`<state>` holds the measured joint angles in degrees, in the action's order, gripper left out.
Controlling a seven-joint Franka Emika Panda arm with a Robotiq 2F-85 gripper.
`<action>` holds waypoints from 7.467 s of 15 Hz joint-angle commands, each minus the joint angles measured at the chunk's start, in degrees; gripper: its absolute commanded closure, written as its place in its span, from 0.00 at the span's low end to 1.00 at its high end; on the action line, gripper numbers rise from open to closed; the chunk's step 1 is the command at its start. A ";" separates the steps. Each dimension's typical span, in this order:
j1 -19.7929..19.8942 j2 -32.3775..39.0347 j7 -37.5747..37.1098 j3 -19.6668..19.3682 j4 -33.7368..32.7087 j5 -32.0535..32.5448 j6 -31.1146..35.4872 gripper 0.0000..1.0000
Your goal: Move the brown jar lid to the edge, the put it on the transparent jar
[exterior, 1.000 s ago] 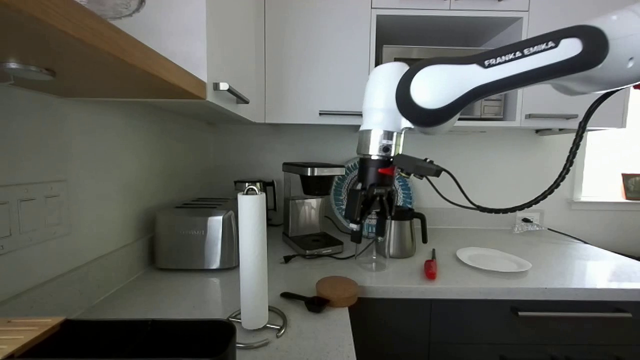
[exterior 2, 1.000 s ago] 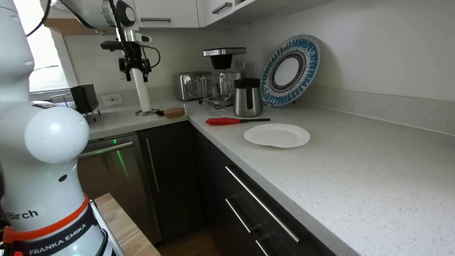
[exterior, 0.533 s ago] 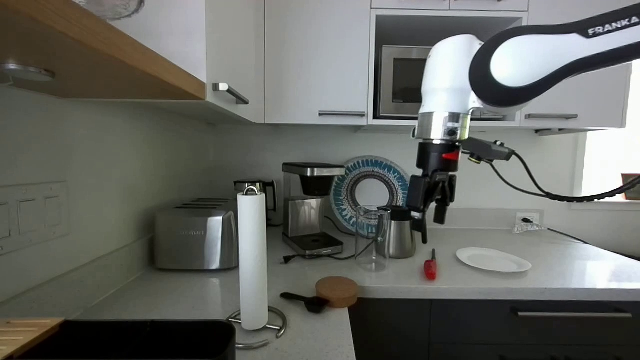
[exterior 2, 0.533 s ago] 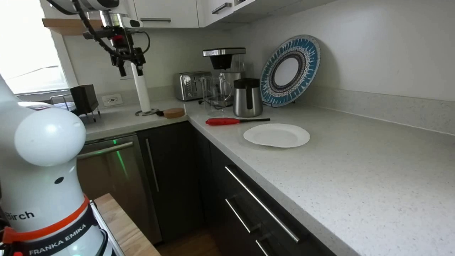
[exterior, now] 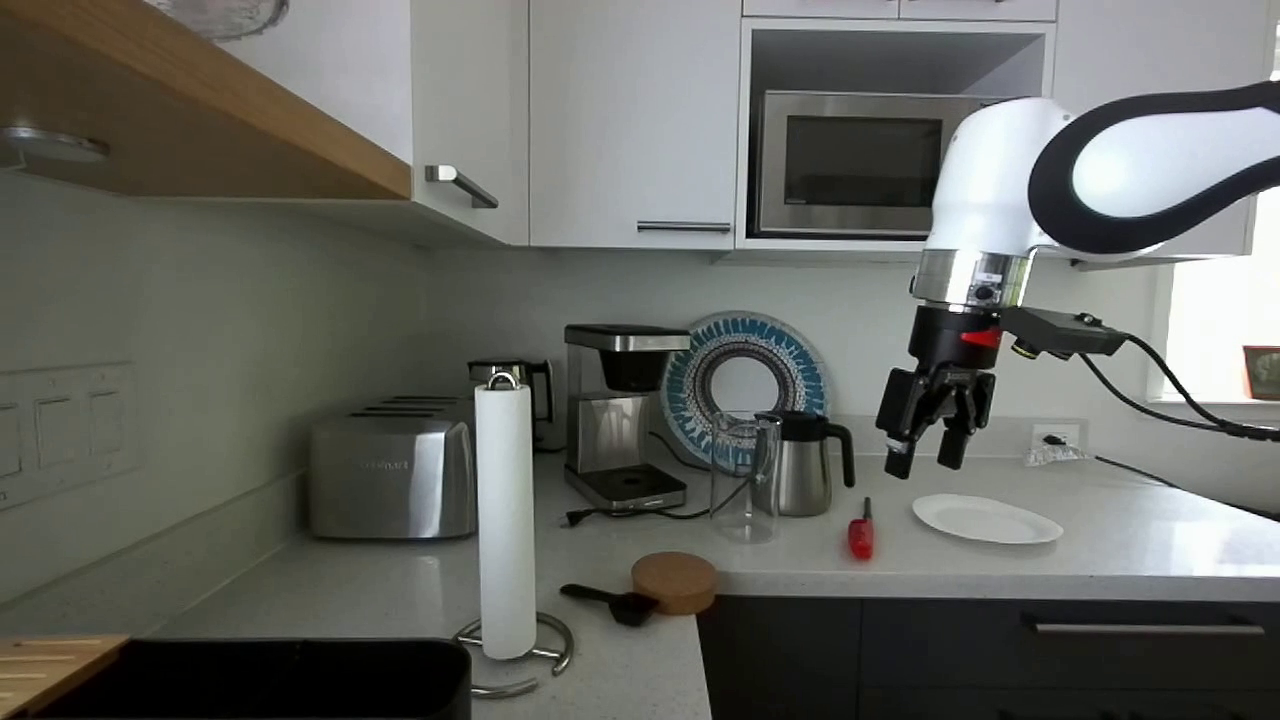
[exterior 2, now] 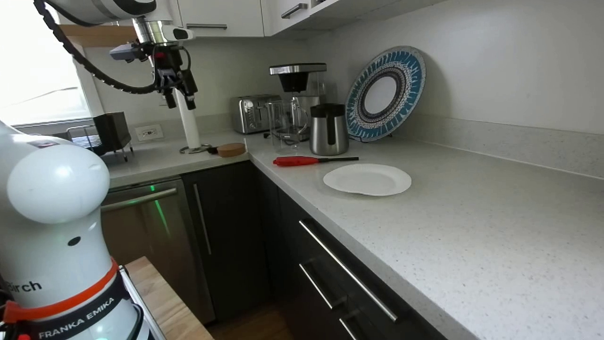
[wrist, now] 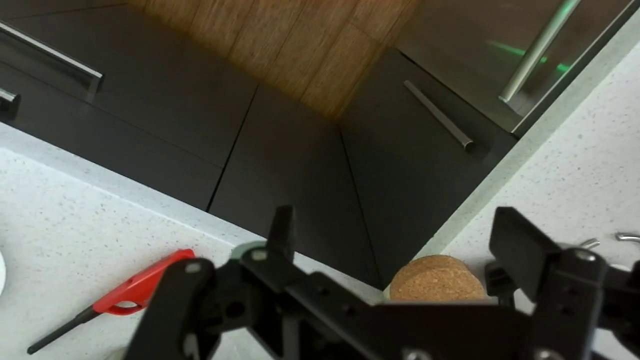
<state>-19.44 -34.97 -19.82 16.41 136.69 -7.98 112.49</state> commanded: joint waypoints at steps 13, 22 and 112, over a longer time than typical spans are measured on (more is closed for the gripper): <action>-9.05 20.22 13.49 -9.88 9.18 -38.04 47.82 0.00; -31.66 23.98 31.39 -27.76 2.14 -66.33 54.51 0.00; 3.42 30.42 79.14 -6.64 -6.23 -132.74 23.77 0.88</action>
<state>-17.55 1.22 65.82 7.93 130.59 -142.35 132.63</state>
